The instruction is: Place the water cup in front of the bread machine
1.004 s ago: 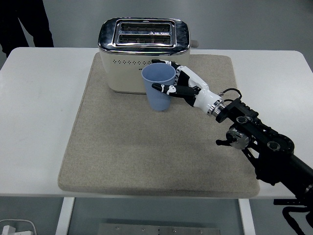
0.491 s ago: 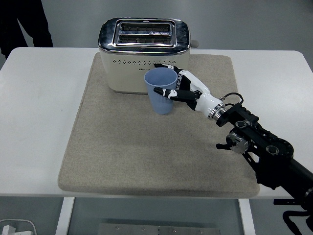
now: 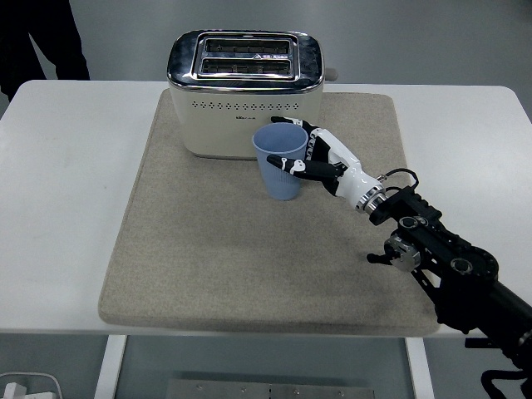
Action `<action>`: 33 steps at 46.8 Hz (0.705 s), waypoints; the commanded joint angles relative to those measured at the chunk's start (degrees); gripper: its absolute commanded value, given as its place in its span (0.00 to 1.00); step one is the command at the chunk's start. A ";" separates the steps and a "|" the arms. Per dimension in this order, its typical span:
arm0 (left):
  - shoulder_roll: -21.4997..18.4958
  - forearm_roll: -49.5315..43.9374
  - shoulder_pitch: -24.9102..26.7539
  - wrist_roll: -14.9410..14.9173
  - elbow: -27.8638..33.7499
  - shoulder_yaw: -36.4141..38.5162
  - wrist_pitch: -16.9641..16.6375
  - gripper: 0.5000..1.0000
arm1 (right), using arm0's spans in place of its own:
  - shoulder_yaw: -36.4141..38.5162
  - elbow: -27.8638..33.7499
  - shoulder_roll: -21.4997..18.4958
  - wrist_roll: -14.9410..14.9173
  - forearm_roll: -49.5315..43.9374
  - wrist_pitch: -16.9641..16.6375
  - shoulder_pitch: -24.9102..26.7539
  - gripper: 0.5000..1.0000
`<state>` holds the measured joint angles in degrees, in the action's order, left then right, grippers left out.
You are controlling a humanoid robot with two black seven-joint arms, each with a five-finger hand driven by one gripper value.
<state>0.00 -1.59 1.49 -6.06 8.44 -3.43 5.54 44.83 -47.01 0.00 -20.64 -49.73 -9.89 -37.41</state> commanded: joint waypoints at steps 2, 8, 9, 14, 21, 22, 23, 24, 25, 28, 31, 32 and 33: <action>0.00 0.01 0.00 0.00 0.00 0.00 0.00 1.00 | -0.01 -1.33 0.00 -0.01 -0.10 0.84 1.11 0.32; 0.00 0.01 0.00 0.00 0.00 0.00 0.00 1.00 | 0.25 -1.60 0.00 -0.01 -0.19 1.63 1.46 0.32; 0.00 0.01 0.00 0.00 0.00 0.00 0.00 1.00 | 0.34 -1.60 0.00 -0.01 -0.19 1.72 1.46 0.32; 0.00 0.01 0.00 0.00 0.00 0.00 0.00 1.00 | 0.34 -1.60 0.00 -0.01 -0.19 2.33 1.55 0.32; 0.00 0.01 0.00 0.00 0.00 0.00 0.00 1.00 | 0.43 -1.69 0.00 -0.63 -0.19 3.39 1.64 0.32; 0.00 0.01 0.00 0.00 0.00 0.00 0.00 1.00 | 0.43 -1.69 0.00 -0.72 -0.19 3.39 1.64 0.32; 0.00 0.01 0.00 0.00 0.00 0.00 0.00 1.00 | 0.43 -1.69 0.00 -0.72 -0.19 3.48 1.64 0.32; 0.00 0.01 0.00 0.00 0.00 0.00 0.00 1.00 | 0.43 -1.69 0.00 -0.72 -0.19 3.48 1.64 0.32; 0.00 0.01 0.00 0.00 0.00 0.00 0.00 1.00 | 0.43 -1.69 0.00 -0.72 -0.19 3.48 1.64 0.32; 0.00 0.01 0.00 0.00 0.00 0.00 0.00 1.00 | 0.43 -1.69 0.00 -0.80 -0.19 3.56 1.73 0.32; 0.00 0.01 0.00 0.00 0.00 0.00 0.00 1.00 | 0.52 -1.69 0.00 -0.80 -0.19 3.57 1.73 0.32; 0.00 0.01 0.00 0.00 0.00 0.00 0.00 1.00 | 0.52 -1.69 0.00 -0.80 -0.19 3.57 1.73 0.32; 0.00 0.01 0.00 0.00 0.00 0.00 0.00 1.00 | 0.52 -1.69 0.00 -0.89 -0.19 3.57 1.73 0.32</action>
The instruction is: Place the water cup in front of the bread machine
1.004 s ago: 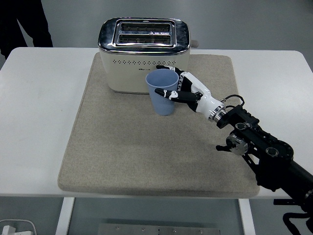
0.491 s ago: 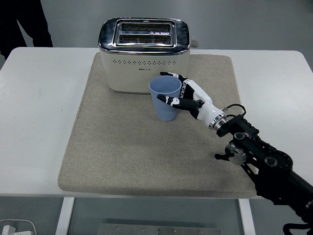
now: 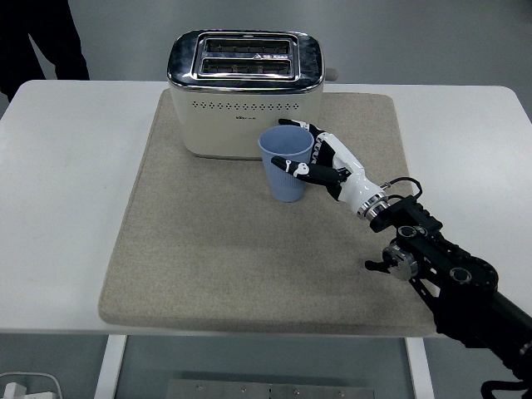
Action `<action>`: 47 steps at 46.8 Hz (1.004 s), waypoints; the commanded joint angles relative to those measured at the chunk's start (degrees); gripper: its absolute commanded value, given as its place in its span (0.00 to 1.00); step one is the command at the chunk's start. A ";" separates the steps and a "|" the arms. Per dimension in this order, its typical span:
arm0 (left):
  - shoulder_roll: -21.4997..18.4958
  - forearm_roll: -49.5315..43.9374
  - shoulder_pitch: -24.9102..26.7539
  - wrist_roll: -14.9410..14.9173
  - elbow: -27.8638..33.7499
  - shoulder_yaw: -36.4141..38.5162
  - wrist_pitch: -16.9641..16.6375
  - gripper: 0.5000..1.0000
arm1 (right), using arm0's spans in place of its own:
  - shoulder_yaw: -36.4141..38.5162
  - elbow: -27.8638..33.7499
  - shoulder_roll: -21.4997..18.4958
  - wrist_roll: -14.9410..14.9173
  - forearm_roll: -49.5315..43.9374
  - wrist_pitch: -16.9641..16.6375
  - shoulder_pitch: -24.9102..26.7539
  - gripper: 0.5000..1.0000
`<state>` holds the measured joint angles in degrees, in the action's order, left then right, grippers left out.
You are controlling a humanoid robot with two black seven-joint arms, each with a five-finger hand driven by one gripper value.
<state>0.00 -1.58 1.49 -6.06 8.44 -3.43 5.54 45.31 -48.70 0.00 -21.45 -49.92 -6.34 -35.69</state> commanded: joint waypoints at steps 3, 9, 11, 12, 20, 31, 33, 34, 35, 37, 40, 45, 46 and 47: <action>0.00 0.00 0.00 0.00 0.00 0.00 0.00 1.00 | 0.13 0.01 0.00 -0.09 0.00 0.45 0.44 0.32; 0.00 0.00 0.00 0.00 0.00 0.00 0.00 1.00 | 0.13 -0.70 0.00 -0.09 0.00 1.06 1.15 0.33; 0.00 0.00 0.00 0.00 0.00 0.00 0.00 1.00 | 0.13 -0.78 0.00 -0.17 0.00 1.24 1.41 0.34; 0.00 0.00 0.00 0.00 0.00 0.00 0.00 1.00 | 0.13 -0.78 0.00 -0.17 0.00 1.24 1.59 0.34; 0.00 0.00 0.00 0.00 0.00 0.00 0.00 1.00 | 0.21 -1.14 0.00 -0.17 0.00 1.85 1.67 0.38; 0.00 0.00 0.00 0.00 0.00 0.00 0.00 1.00 | 0.30 -1.93 0.00 -0.96 0.00 3.08 2.38 0.50; 0.00 0.00 0.00 0.00 0.00 0.00 0.00 1.00 | 0.30 -2.10 0.00 -0.97 0.00 3.17 2.64 0.51; 0.00 0.00 0.00 0.00 0.00 0.00 0.00 1.00 | 0.30 -2.19 0.00 -0.97 0.00 3.17 2.73 0.52; 0.00 0.00 0.00 0.00 0.00 0.00 0.00 1.00 | 0.30 -2.19 0.00 -0.97 0.00 3.17 2.82 0.52; 0.00 0.00 0.00 0.00 0.00 0.00 0.00 1.00 | 0.30 -2.45 0.00 -0.97 0.00 3.61 3.17 0.55; 0.00 0.00 0.00 0.00 0.00 0.00 0.00 1.00 | 0.30 -2.98 0.00 -0.97 0.00 4.22 3.61 0.58; 0.00 0.00 0.00 0.00 0.00 0.00 0.00 1.00 | 0.30 -3.68 0.00 -1.05 0.00 4.84 4.22 0.62; 0.00 0.00 0.00 0.00 0.00 0.00 0.00 1.00 | 0.39 -3.68 0.00 -1.05 0.00 4.93 4.31 0.63; 0.00 0.00 0.00 0.00 0.00 0.00 0.00 1.00 | 0.30 -3.77 0.00 -1.14 0.00 4.93 4.40 0.65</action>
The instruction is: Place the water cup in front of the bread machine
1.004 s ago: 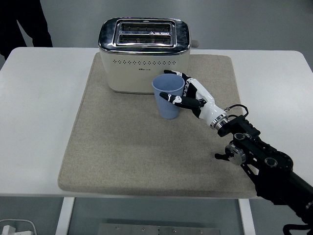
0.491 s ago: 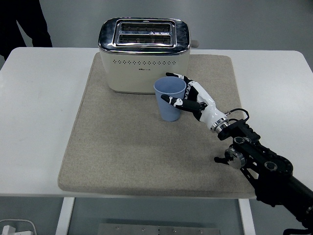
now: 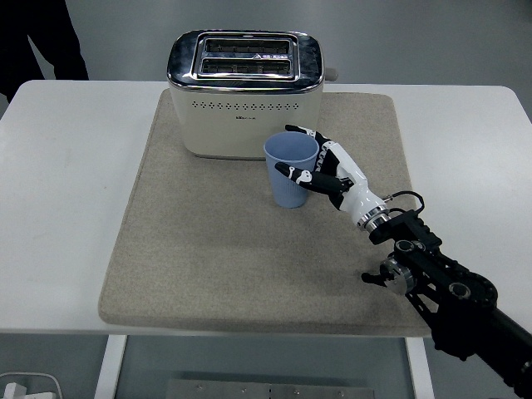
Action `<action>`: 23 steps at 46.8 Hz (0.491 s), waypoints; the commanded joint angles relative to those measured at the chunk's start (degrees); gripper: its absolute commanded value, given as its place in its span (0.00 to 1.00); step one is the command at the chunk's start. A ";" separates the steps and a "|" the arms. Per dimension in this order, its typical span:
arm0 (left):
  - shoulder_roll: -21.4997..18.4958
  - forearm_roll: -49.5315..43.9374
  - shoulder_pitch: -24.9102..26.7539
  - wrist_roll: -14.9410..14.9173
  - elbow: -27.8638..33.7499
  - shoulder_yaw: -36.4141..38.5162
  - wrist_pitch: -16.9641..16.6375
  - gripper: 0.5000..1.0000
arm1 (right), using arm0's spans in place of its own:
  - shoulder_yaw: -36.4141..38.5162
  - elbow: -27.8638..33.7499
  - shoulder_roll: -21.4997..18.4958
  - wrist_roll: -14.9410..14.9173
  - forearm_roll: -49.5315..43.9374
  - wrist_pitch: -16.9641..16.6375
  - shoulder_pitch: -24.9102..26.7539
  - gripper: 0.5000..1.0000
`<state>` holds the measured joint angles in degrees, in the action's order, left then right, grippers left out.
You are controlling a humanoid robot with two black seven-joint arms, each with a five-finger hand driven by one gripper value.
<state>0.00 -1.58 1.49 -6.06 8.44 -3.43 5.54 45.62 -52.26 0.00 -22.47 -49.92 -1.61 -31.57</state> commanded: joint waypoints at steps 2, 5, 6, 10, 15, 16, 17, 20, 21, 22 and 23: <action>0.00 0.00 0.00 0.00 0.00 0.00 0.00 1.00 | 0.08 -0.38 0.00 -0.21 0.00 0.21 0.28 0.67; 0.00 0.00 0.00 0.00 0.00 0.00 0.00 1.00 | 0.08 -0.47 0.00 -0.47 0.00 0.21 0.46 0.71; 0.00 0.00 0.00 0.00 0.00 0.00 0.00 1.00 | 0.08 -0.47 0.00 -0.47 0.00 0.21 0.54 0.72; 0.00 0.00 0.00 0.00 0.00 0.00 0.00 1.00 | 0.08 -0.56 0.00 -0.56 0.00 0.21 0.72 0.76; 0.00 0.00 0.00 0.00 0.00 0.00 0.00 1.00 | 0.17 -1.00 0.00 -0.91 0.00 0.21 1.07 0.83; 0.00 0.00 0.00 0.00 0.00 0.00 0.00 1.00 | 0.17 -1.09 0.00 -1.00 0.09 0.21 1.16 0.83; 0.00 0.00 0.00 0.00 0.00 0.00 0.00 1.00 | 0.17 -1.17 0.00 -1.18 0.00 0.29 1.25 0.83; 0.00 0.00 0.00 0.00 0.00 0.00 0.00 1.00 | 0.17 -1.35 0.00 -1.35 0.09 0.29 1.51 0.84; 0.00 0.00 0.00 0.00 0.00 0.00 0.00 1.00 | 0.17 -1.35 0.00 -1.35 0.09 0.21 1.60 0.84; 0.00 0.00 0.00 0.00 0.00 0.00 0.00 1.00 | 0.17 -1.44 0.00 -1.35 0.09 0.29 1.60 0.84; 0.00 0.00 0.00 0.00 0.00 0.00 0.00 1.00 | 0.17 -1.53 0.00 -1.44 0.09 0.29 1.69 0.84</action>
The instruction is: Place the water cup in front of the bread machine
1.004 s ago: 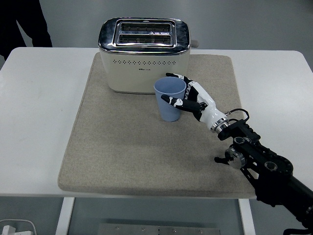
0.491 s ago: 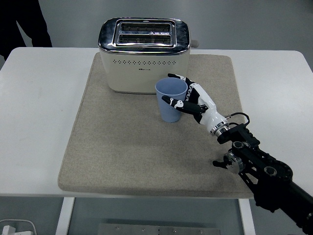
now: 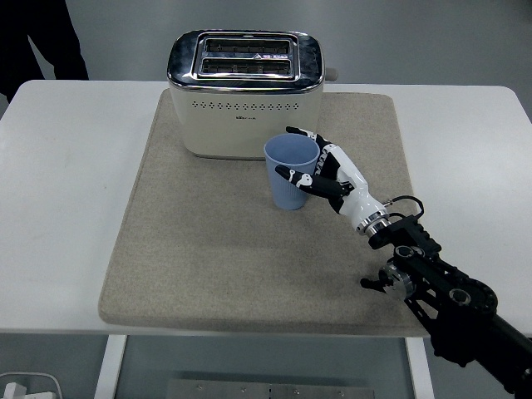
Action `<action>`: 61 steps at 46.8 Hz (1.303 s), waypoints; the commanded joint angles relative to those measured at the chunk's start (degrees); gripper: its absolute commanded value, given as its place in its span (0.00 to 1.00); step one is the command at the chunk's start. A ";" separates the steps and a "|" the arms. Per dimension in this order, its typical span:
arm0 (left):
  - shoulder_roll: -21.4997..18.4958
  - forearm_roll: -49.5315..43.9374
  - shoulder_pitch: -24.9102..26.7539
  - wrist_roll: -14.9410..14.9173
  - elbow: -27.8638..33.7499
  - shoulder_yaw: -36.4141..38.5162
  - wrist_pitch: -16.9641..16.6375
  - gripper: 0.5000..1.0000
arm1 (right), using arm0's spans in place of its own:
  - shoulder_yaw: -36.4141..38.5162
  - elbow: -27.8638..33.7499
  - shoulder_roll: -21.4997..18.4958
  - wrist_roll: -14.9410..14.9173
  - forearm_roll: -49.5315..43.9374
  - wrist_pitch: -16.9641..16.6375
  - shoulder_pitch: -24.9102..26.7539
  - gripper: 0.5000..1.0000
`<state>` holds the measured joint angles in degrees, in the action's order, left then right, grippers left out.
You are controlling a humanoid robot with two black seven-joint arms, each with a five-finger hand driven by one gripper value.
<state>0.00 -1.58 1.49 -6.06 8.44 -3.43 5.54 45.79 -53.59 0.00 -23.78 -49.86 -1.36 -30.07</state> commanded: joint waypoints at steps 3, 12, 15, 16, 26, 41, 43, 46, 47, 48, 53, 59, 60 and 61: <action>0.00 0.00 0.00 0.00 0.00 0.00 0.00 1.00 | 0.26 -0.73 0.00 -0.30 0.02 -0.05 0.45 0.84; 0.00 0.00 0.00 0.00 0.00 0.00 0.00 1.00 | 0.79 -1.43 0.00 -0.30 0.02 0.04 0.89 0.84; 0.00 0.00 0.00 0.00 0.00 0.00 0.00 1.00 | 0.79 -1.61 0.00 -0.39 0.02 0.04 1.15 0.84; 0.00 0.00 0.00 0.00 0.00 0.00 0.00 1.00 | 0.79 -1.69 0.00 -0.47 0.02 0.04 1.15 0.84; 0.00 0.00 0.00 0.00 0.00 0.00 0.00 1.00 | 1.49 -2.05 0.00 -0.74 0.02 0.04 1.59 0.84; 0.00 0.00 0.00 0.00 0.00 0.00 0.00 1.00 | 2.55 -2.05 0.00 -0.74 0.02 0.04 1.77 0.84; 0.00 0.00 0.00 0.00 0.00 0.00 0.00 1.00 | 2.72 -2.05 0.00 -0.83 0.02 0.04 1.77 0.85; 0.00 0.00 0.00 0.00 0.00 0.00 0.00 1.00 | 3.16 -2.13 0.00 -0.83 0.02 0.04 2.03 0.84; 0.00 0.00 0.00 0.00 0.00 0.00 0.00 1.00 | 3.25 -2.13 0.00 -0.83 0.02 0.04 2.03 0.84; 0.00 0.00 0.00 0.00 0.00 0.00 0.00 1.00 | 3.25 -2.13 0.00 -0.83 0.02 0.04 2.12 0.85; 0.00 0.00 0.00 0.00 0.00 0.00 0.00 1.00 | 3.25 -2.13 0.00 -1.35 0.02 0.04 2.21 0.84; 0.00 0.00 0.00 0.00 0.00 0.00 0.00 1.00 | 3.25 -2.13 0.00 -1.70 0.02 0.04 2.47 0.85; 0.00 0.00 0.00 0.00 0.00 0.00 0.00 1.00 | 3.25 -2.13 0.00 -1.70 0.02 0.04 2.47 0.85; 0.00 0.00 0.00 0.00 0.00 0.00 0.00 1.00 | 3.25 -2.13 0.00 -1.79 0.02 0.04 2.56 0.85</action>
<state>0.00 -1.58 1.49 -6.06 8.44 -3.43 5.54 49.05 -55.73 0.00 -25.47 -49.83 -1.32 -27.67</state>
